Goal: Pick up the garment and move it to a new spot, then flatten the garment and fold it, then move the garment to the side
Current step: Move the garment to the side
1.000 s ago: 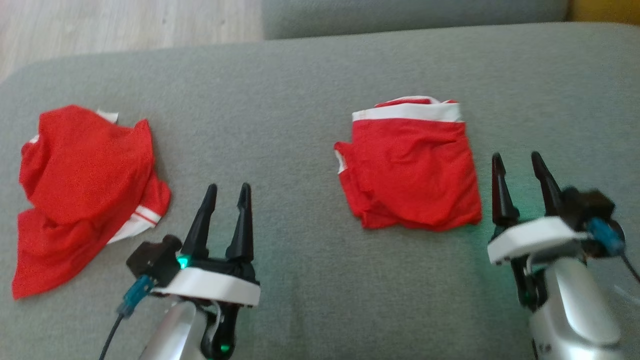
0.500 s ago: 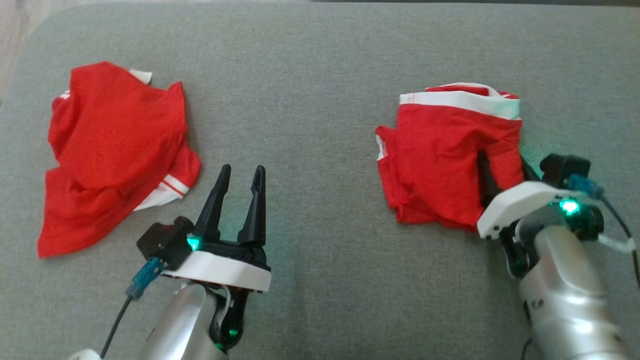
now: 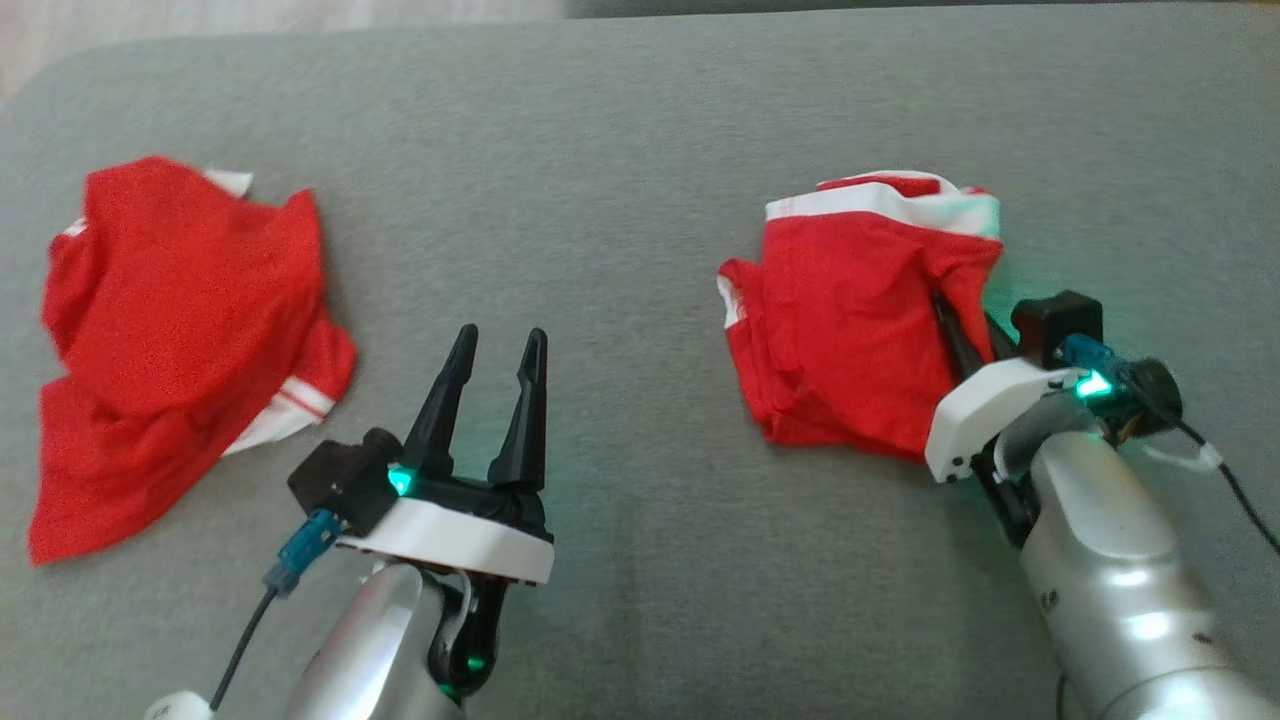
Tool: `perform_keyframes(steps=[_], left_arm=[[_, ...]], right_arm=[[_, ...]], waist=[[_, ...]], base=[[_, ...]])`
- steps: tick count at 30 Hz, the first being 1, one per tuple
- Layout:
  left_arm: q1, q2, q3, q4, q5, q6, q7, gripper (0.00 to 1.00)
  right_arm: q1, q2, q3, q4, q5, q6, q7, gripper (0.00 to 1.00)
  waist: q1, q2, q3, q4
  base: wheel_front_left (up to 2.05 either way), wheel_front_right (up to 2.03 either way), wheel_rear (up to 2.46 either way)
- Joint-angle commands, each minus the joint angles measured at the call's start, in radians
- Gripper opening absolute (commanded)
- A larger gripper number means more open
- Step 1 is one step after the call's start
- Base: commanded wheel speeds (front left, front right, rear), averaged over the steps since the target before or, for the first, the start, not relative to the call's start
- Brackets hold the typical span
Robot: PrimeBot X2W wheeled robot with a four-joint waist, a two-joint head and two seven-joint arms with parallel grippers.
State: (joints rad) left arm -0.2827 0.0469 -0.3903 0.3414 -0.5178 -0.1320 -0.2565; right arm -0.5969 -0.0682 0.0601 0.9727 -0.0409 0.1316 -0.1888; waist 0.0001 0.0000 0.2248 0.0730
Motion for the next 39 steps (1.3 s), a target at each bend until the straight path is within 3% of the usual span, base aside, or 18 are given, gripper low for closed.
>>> perform_keyframes(steps=[1,7,16,23,28,35,36,37,39], left_arm=[[-0.034,0.003,0.019,-0.035,0.009,0.001,-0.005,1.0],[-0.052,0.003,-0.003,-0.056,-0.008,0.001,-0.005,1.0],[-0.104,0.003,-0.046,-0.075,-0.005,0.001,-0.005,1.0],[-0.144,0.003,-0.061,-0.076,0.0,0.001,-0.005,1.0],[-0.161,0.004,-0.06,-0.073,0.002,0.001,-0.005,1.0],[-0.168,0.005,-0.059,-0.066,0.0,0.001,-0.005,1.0],[-0.167,0.005,-0.058,-0.065,-0.001,0.001,-0.005,1.0],[-0.165,0.005,-0.057,-0.063,-0.002,0.001,-0.005,1.0],[-0.159,0.005,-0.055,-0.059,-0.003,0.001,-0.005,1.0]], right_arm=[[-0.043,-0.014,0.033,-0.028,-0.018,-0.001,-0.017,0.0],[-0.059,-0.122,0.121,-0.055,-0.047,-0.001,-0.001,0.0],[-0.08,-0.38,0.24,-0.085,-0.004,-0.001,0.053,0.0],[-0.106,-0.551,0.214,-0.058,0.067,-0.001,0.062,0.0],[-0.128,-0.601,0.177,-0.034,0.073,-0.001,0.061,0.0],[-0.15,-0.589,0.122,-0.018,0.065,-0.001,0.06,0.0],[-0.151,-0.586,0.11,-0.016,0.06,-0.001,0.056,0.59],[-0.149,-0.579,0.098,-0.01,0.058,-0.001,0.058,1.0],[-0.144,-0.566,0.082,-0.006,0.048,-0.001,0.058,1.0]], waist=[[-0.0001,0.0,-0.012,-0.037],[-0.0001,0.0,-0.015,-0.097],[-0.0001,0.0,0.046,-0.111],[-0.0001,0.0,0.107,-0.09],[-0.0001,0.0,0.136,-0.072],[-0.0001,0.0,0.142,-0.058],[-0.0001,0.0,0.139,-0.057],[-0.0001,0.0,0.133,-0.058],[-0.0001,0.0,0.122,-0.06]], base=[[0.0,0.0,0.0],[0.0,0.0,0.0],[0.0,0.0,0.0],[0.0,0.0,0.0],[0.0,0.0,0.0],[0.0,0.0,0.0],[0.0,0.0,0.0],[0.0,0.0,0.0],[0.0,0.0,0.0]])
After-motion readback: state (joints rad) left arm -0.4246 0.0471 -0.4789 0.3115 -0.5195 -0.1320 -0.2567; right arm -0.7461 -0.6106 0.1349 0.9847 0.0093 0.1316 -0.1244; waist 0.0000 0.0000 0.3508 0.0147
